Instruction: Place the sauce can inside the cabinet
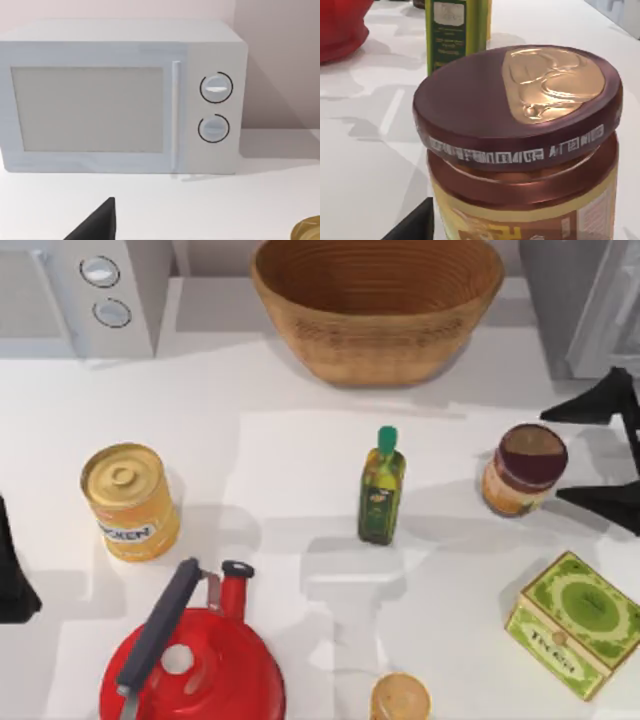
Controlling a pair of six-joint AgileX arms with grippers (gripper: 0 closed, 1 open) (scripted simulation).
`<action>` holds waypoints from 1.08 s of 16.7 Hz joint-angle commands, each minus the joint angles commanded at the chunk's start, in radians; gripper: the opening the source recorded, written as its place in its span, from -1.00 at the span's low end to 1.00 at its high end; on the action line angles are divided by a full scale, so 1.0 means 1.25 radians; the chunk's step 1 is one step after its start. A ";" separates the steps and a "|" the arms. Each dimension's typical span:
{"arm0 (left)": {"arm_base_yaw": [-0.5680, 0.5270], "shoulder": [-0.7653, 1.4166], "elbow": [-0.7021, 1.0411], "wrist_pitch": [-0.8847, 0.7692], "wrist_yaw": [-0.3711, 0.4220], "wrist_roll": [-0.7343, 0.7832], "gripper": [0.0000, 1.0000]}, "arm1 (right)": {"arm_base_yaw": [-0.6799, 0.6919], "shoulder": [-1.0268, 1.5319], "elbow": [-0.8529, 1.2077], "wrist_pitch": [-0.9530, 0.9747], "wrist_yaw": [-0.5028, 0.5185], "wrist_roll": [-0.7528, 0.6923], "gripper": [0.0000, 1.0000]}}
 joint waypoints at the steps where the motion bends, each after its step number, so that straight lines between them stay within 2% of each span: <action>1: 0.000 0.000 0.000 0.000 0.000 0.000 1.00 | 0.006 0.000 -0.008 0.015 -0.004 0.018 1.00; 6: 0.000 0.000 0.000 0.000 0.000 0.000 1.00 | 0.045 -0.024 -0.056 0.169 -0.032 0.159 1.00; 18: 0.000 0.000 0.000 0.000 0.000 0.000 1.00 | 0.107 -0.126 -0.231 0.687 -0.068 0.606 1.00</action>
